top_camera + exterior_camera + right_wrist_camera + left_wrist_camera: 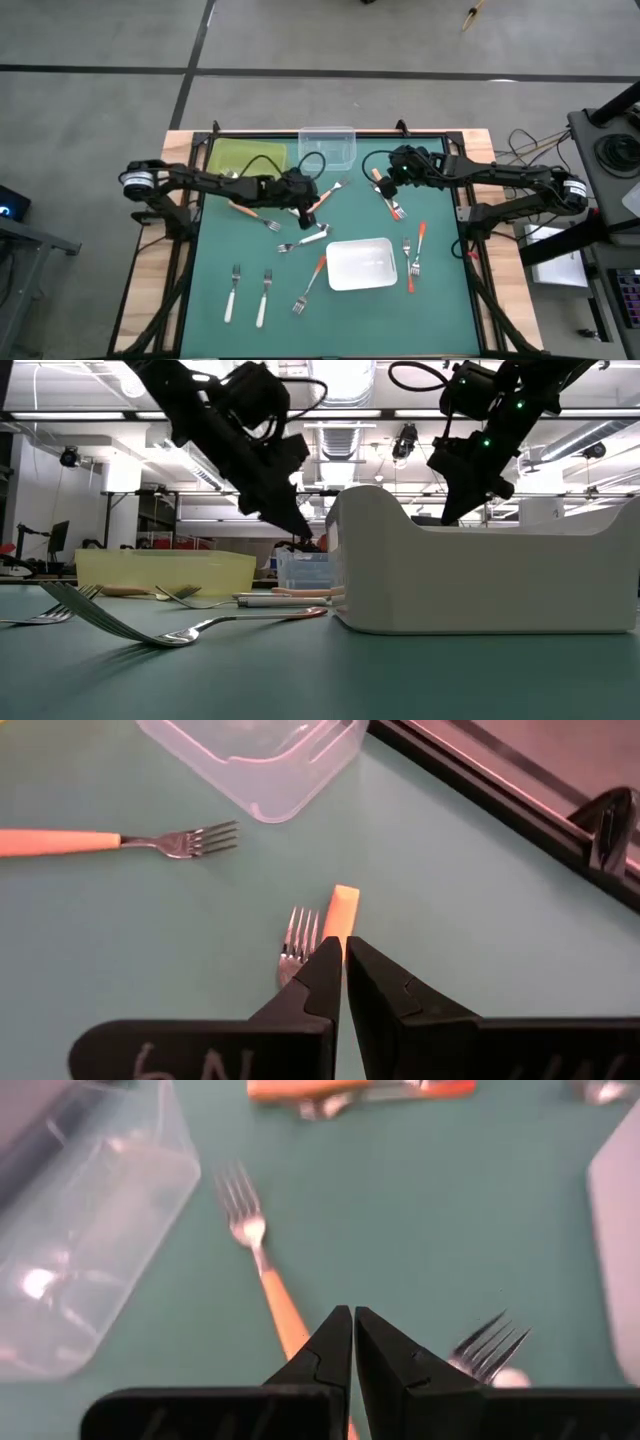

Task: Sort silverware by color (type)
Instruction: Put the white fork into the transparent bin

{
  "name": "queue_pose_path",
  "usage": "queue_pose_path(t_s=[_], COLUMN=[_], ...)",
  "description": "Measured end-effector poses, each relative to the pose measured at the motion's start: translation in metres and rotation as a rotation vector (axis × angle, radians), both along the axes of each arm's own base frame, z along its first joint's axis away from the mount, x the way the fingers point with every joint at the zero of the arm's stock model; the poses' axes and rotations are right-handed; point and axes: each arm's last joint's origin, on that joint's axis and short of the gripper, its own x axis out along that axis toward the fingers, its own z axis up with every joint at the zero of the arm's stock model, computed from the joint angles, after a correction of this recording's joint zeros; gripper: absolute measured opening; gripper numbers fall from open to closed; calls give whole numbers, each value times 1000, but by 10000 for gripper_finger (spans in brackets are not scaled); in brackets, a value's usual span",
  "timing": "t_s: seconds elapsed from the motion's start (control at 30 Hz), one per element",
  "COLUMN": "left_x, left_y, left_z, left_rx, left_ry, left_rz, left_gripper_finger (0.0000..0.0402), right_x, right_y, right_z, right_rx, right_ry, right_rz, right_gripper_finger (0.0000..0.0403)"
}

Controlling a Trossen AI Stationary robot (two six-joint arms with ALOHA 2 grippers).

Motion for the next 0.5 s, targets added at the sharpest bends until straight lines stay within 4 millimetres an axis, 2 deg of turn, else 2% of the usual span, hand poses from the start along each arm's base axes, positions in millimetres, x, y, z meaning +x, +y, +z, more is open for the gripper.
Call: queue_pose_path(t_s=[0.2, 0.5], left_x=[0, -6], left_y=[-6, -26], left_z=[-3, -3], left_rx=[-26, -25], left_ry=[101, 181], left_rz=[-1, -151], left_gripper_finger=[0, 0], right_x=[1, 1], right_y=[0, 0], right_z=[1, 1], right_rx=[-8, -11], right_ry=[-7, -9], right_rz=[6, 9], right_gripper_finger=[11, 11])
